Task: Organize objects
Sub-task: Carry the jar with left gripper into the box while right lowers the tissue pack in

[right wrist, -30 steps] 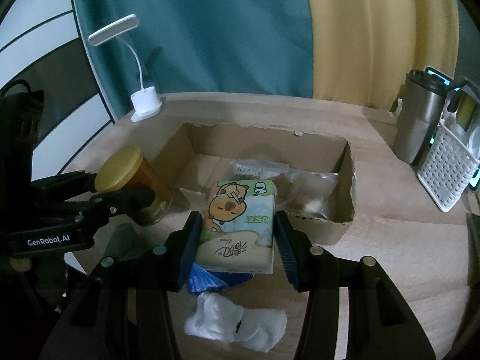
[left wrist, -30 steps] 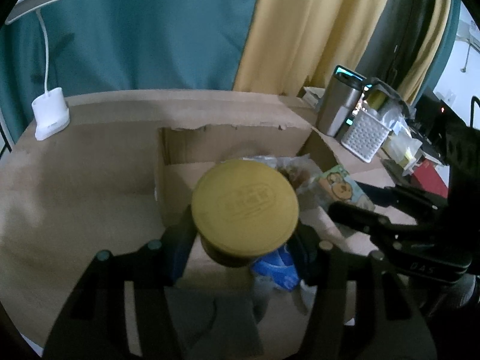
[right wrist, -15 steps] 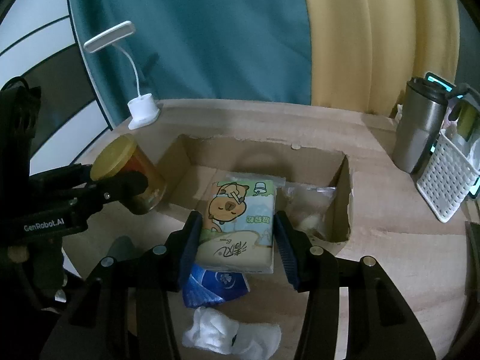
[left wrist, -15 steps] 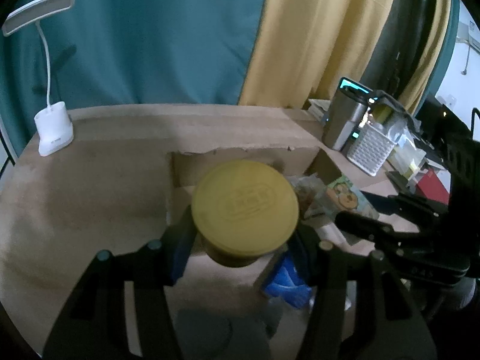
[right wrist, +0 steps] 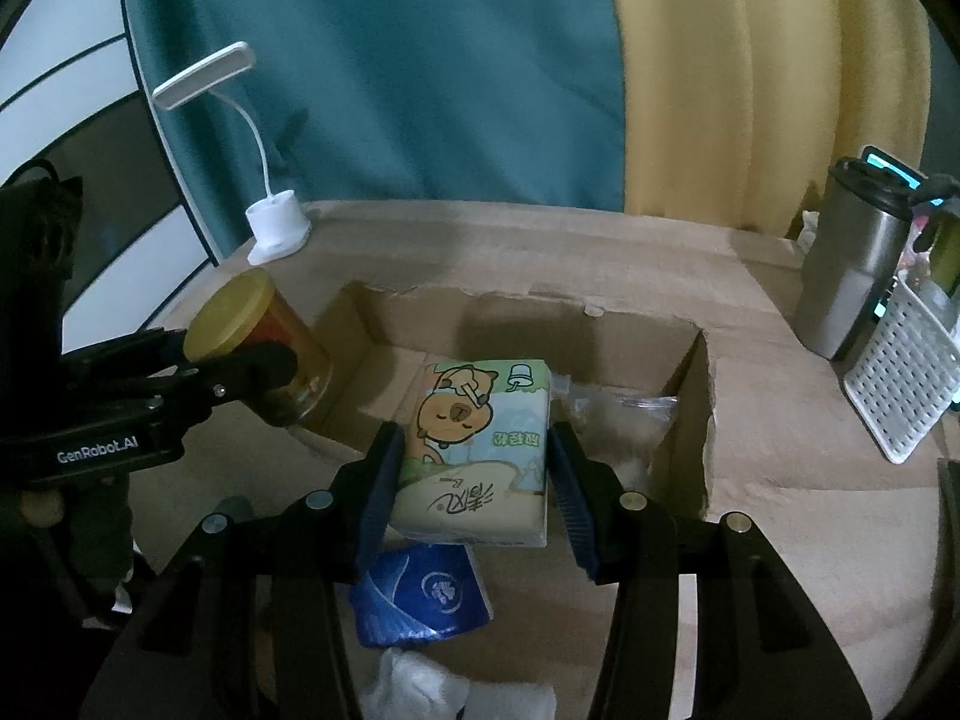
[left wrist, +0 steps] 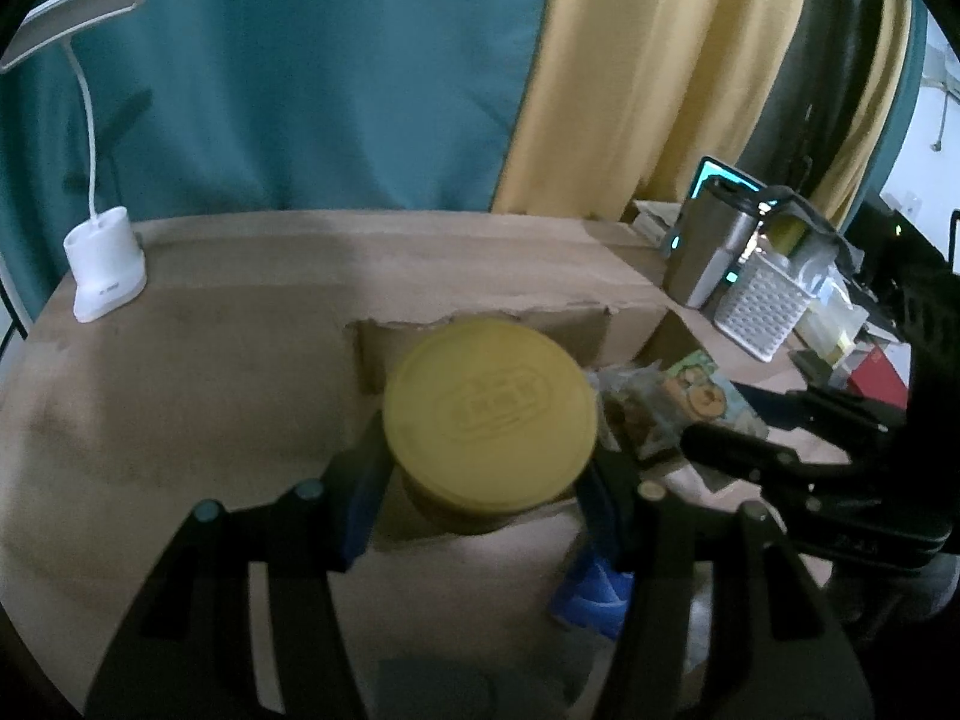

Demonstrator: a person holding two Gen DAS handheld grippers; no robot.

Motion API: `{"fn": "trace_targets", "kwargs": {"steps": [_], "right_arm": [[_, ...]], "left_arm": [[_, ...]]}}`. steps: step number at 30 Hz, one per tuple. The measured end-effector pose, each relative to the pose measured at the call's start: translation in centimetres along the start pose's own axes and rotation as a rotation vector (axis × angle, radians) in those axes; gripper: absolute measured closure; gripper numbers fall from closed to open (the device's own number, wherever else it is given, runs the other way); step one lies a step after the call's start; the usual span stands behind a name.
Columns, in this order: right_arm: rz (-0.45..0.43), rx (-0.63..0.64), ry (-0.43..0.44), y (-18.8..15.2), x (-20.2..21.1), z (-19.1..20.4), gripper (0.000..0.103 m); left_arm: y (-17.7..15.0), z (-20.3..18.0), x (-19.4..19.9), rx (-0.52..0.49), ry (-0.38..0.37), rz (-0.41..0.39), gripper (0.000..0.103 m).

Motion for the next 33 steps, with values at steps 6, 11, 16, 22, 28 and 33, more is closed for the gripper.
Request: {"fn": "trace_targets", "kwargs": {"steps": [6, 11, 16, 22, 28, 33], "right_arm": [[0.014, -0.004, -0.001, 0.3, -1.2, -0.5, 0.051], [0.028, -0.006, -0.001, 0.5, -2.2, -0.8, 0.051], [0.038, -0.012, 0.001, 0.7, -3.0, -1.0, 0.051], [0.045, -0.020, -0.002, 0.8, -3.6, -1.3, 0.051], [0.048, -0.049, -0.018, 0.6, -3.9, -2.2, 0.051], [0.054, -0.080, -0.032, 0.4, -4.3, -3.2, 0.051]], "left_arm": [[0.3, 0.2, -1.4, 0.000, 0.007, 0.014, 0.045], [0.3, 0.5, -2.5, -0.004, 0.012, 0.031, 0.045], [-0.1, 0.5, -3.4, -0.017, 0.014, 0.054, 0.045], [-0.5, 0.5, -4.3, -0.017, 0.023, 0.070, 0.045], [-0.7, 0.3, -4.7, -0.014, 0.019, 0.084, 0.044], [-0.8, 0.0, -5.1, -0.016, 0.019, 0.101, 0.044]]}}
Point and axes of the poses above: each gripper's, at about its wrist camera, not at the fingertips, and x roughly against the way its jaws point, z to its left, y to its top, the point moved 7 cm from there along -x, roughly the way its jaws point, and after that the axes turned 12 degrees about y, right-handed, at the moved point
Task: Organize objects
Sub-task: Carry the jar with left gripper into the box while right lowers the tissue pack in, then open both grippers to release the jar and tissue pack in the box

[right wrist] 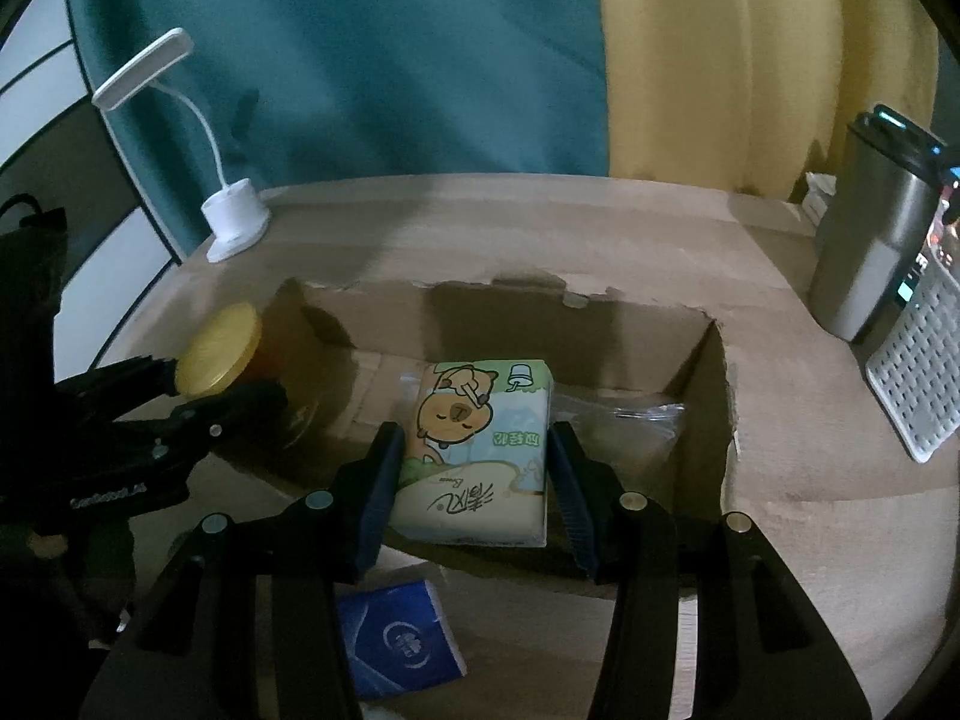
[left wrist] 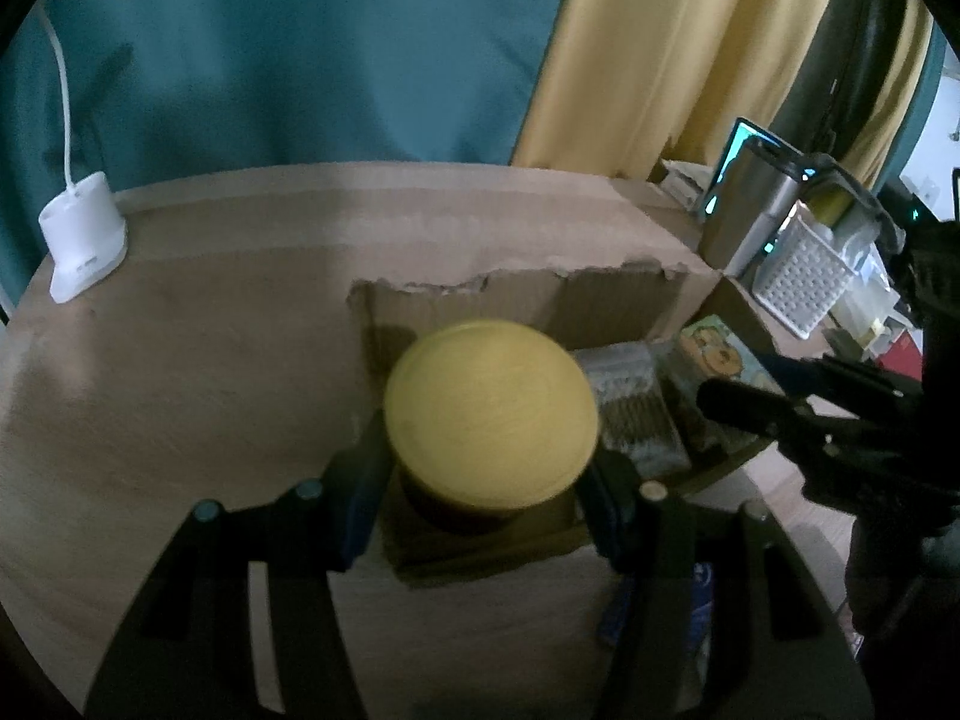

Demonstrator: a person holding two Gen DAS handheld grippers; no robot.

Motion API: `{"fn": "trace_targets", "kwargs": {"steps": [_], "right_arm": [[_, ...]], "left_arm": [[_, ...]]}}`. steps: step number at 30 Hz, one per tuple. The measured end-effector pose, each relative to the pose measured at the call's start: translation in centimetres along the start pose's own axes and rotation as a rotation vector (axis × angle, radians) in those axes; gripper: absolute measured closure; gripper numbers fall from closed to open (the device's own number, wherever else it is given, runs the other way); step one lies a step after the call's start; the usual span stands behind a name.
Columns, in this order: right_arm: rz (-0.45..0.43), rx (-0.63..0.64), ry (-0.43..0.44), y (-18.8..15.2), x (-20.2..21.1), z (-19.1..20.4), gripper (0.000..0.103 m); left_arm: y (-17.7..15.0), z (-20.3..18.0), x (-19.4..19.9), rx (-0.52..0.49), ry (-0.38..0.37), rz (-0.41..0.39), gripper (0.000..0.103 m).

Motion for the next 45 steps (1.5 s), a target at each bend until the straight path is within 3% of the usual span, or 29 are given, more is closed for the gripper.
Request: {"fn": "trace_targets", "kwargs": {"steps": [17, 20, 27, 45], "right_arm": [[-0.004, -0.052, -0.060, -0.4, -0.1, -1.8, 0.049], [-0.012, -0.048, -0.063, -0.3, 0.1, -1.7, 0.037], [-0.016, -0.046, -0.060, -0.5, 0.7, -1.7, 0.037], [-0.035, -0.040, -0.057, -1.3, 2.1, -1.0, 0.037]], "left_arm": [[-0.4, 0.0, 0.0, -0.007, 0.011, 0.009, 0.044], [-0.4, -0.1, 0.2, -0.006, 0.013, 0.008, 0.043], [-0.4, -0.3, 0.7, -0.002, 0.012, -0.004, 0.037], [-0.7, -0.3, 1.7, 0.010, 0.031, -0.019, 0.037]]}}
Point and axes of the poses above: each gripper's, at about its wrist camera, not at the fingertips, and x roughly against the way its jaws point, z to its left, y to its top, the point moved 7 cm from there along -x, roughly the way its jaws point, and after that the axes turned 12 degrees about y, right-handed, at the moved point
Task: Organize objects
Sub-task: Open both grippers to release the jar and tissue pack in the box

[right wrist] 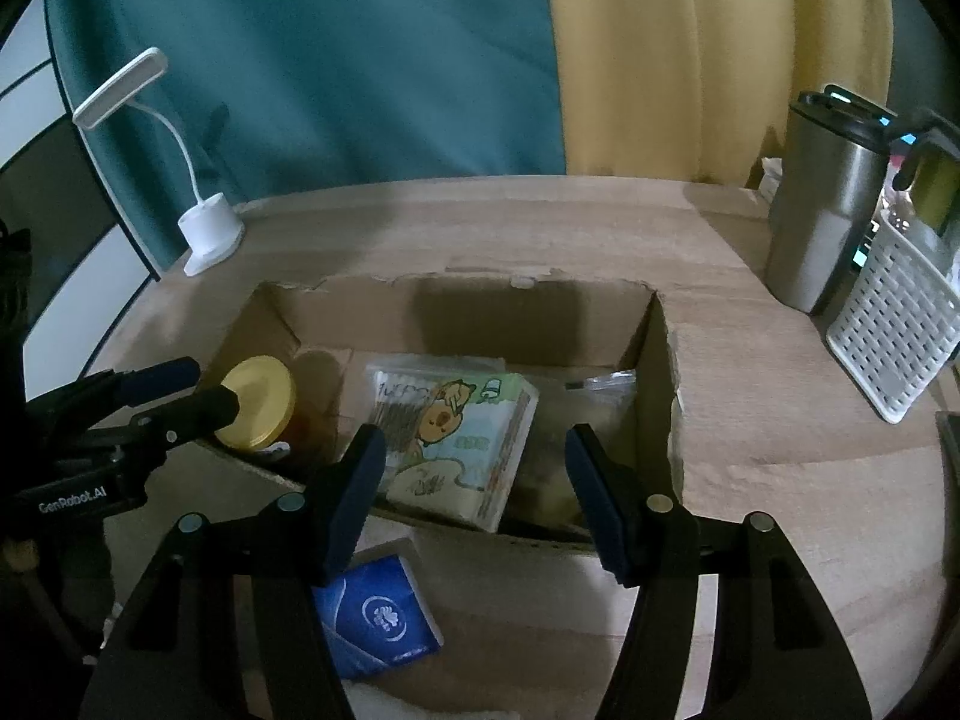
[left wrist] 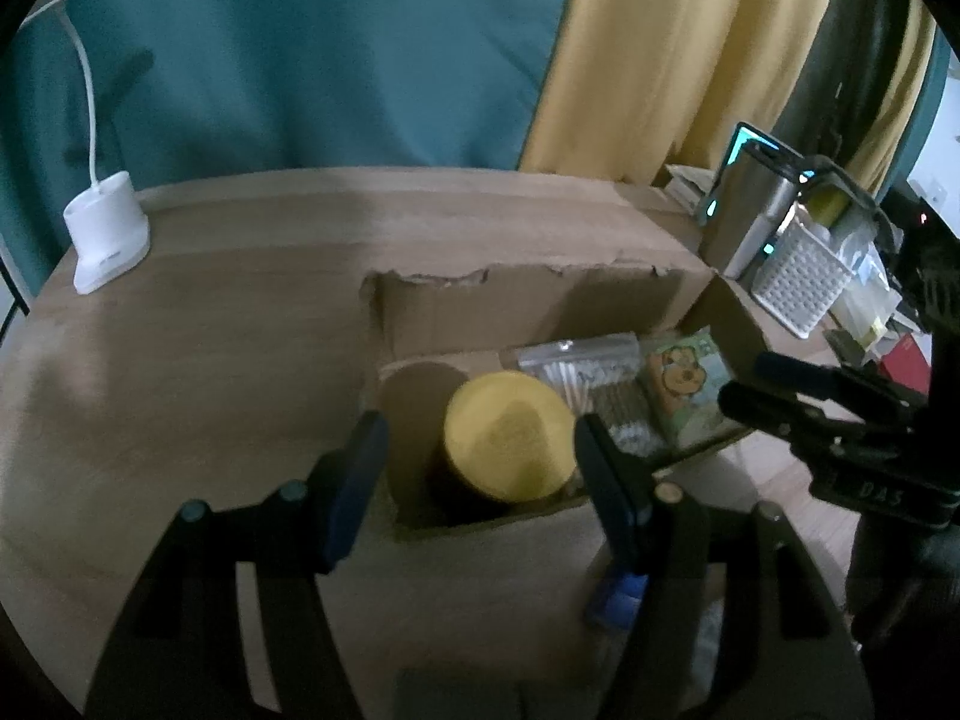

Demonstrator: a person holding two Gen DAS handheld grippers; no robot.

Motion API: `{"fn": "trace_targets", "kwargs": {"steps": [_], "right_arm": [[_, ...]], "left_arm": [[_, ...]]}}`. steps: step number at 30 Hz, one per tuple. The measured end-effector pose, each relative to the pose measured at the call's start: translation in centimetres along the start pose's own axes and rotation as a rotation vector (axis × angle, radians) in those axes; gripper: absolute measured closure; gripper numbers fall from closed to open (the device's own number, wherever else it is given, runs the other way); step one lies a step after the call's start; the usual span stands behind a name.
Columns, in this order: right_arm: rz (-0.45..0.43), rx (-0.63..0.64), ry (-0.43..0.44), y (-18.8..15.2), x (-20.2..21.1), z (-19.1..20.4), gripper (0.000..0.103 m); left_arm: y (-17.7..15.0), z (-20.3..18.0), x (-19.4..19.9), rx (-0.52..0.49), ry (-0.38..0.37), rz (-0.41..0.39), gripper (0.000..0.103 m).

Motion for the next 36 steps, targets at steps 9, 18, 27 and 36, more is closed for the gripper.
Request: {"fn": "trace_targets", "kwargs": {"steps": [9, 18, 27, 36], "right_arm": [[-0.010, 0.001, 0.000, -0.5, 0.8, 0.4, 0.037], [-0.022, 0.002, -0.004, -1.3, 1.8, 0.6, 0.037], [-0.030, 0.004, -0.007, -2.2, 2.7, 1.0, 0.037], [-0.035, 0.006, -0.013, -3.1, 3.5, 1.4, 0.037]], "left_arm": [[-0.6, -0.3, 1.1, -0.006, -0.002, -0.014, 0.037], [-1.4, -0.6, 2.2, -0.008, -0.005, -0.022, 0.037], [-2.3, -0.7, 3.2, -0.008, -0.006, -0.030, 0.037], [-3.3, -0.7, 3.9, -0.004, -0.018, -0.031, 0.036]]}}
Point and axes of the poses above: each gripper's, at about its wrist camera, not at the fingertips, and x roughly against the way its jaws point, z to its left, y to its top, the point moved 7 cm from there along -x, roughly the way its jaws point, and after that the axes turned 12 degrees about y, right-handed, at the moved point
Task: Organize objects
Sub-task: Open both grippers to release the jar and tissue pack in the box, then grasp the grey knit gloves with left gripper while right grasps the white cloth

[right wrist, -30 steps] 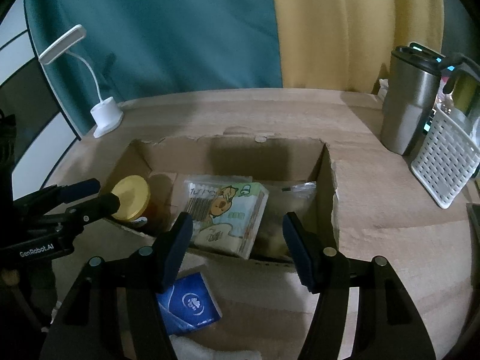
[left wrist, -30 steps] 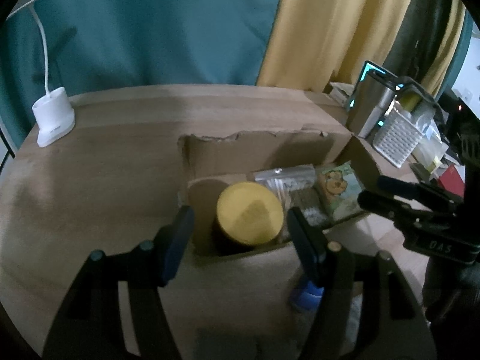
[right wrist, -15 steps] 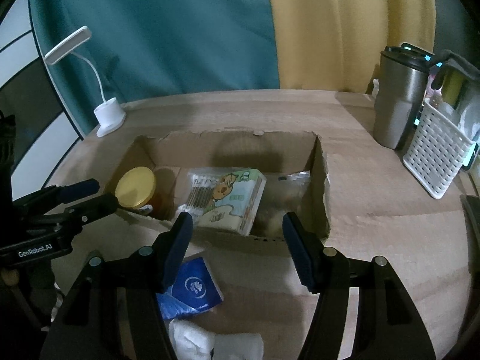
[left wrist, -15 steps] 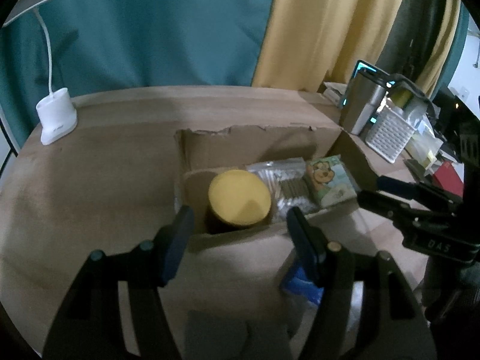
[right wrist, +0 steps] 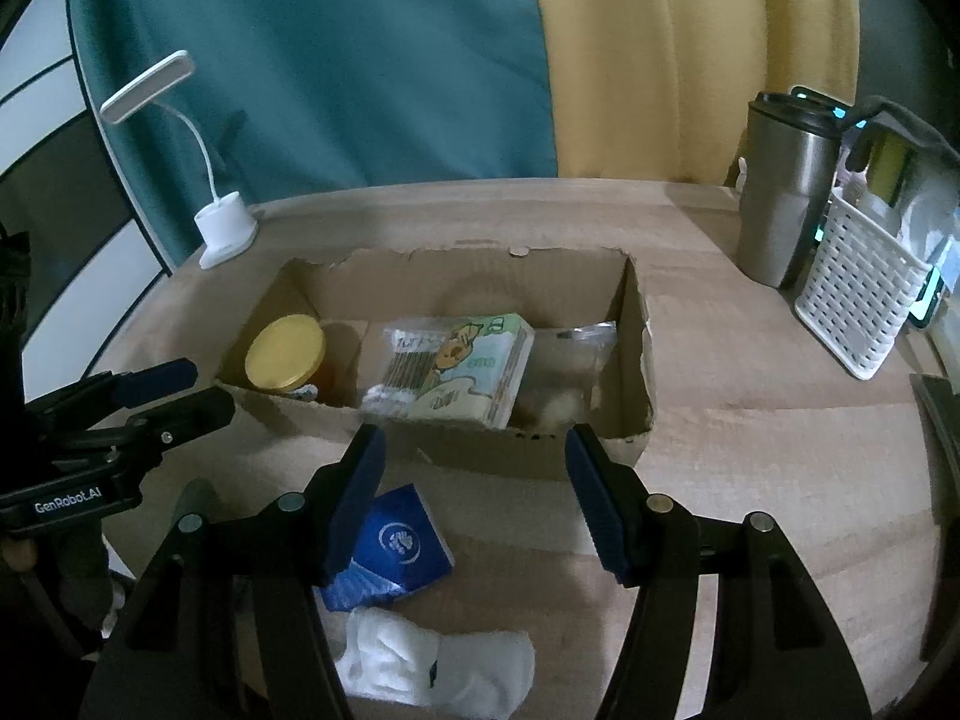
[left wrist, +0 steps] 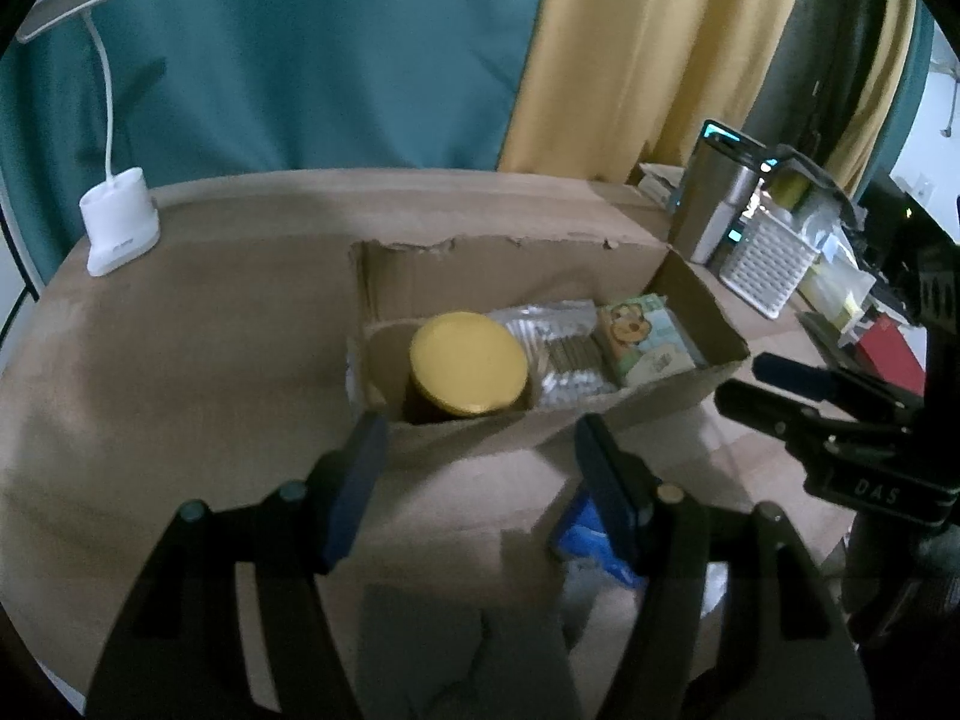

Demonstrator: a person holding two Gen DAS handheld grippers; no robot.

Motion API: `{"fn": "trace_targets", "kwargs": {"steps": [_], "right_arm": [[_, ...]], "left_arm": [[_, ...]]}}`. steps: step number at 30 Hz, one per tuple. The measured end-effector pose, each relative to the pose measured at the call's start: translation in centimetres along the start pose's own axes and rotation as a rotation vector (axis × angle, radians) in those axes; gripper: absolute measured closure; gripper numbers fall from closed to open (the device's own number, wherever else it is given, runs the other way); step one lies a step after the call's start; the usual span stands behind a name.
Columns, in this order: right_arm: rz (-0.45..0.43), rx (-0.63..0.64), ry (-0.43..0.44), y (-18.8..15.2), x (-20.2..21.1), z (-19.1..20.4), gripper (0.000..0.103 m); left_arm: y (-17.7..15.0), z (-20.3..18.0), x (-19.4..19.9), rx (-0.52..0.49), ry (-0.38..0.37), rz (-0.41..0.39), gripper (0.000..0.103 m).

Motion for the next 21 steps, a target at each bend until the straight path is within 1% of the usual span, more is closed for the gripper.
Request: {"fn": "trace_targets", "kwargs": {"steps": [15, 17, 18, 21], "right_arm": [[-0.008, -0.003, -0.009, -1.5, 1.2, 0.5, 0.037], [-0.007, -0.004, -0.009, -1.7, 1.3, 0.6, 0.037], [-0.006, -0.004, -0.010, -1.9, 1.3, 0.6, 0.037], [-0.005, -0.007, -0.011, -2.2, 1.5, 0.6, 0.037]], "left_arm": [[-1.4, -0.1, 1.0, 0.002, -0.007, -0.003, 0.035], [-1.7, -0.1, 1.1, 0.004, -0.011, -0.002, 0.026], [-1.9, -0.1, 1.3, 0.010, -0.018, -0.003, 0.024], [-2.2, -0.1, 1.4, 0.009, -0.021, 0.001, 0.024]]}}
Point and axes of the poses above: each gripper's, at about its wrist camera, not at the fingertips, and x roughly against the way its jaws point, z to its left, y to its top, the point moved 7 cm from there along -x, roughly the way its jaws point, and after that the axes turned 12 degrees about y, right-handed, at the moved point
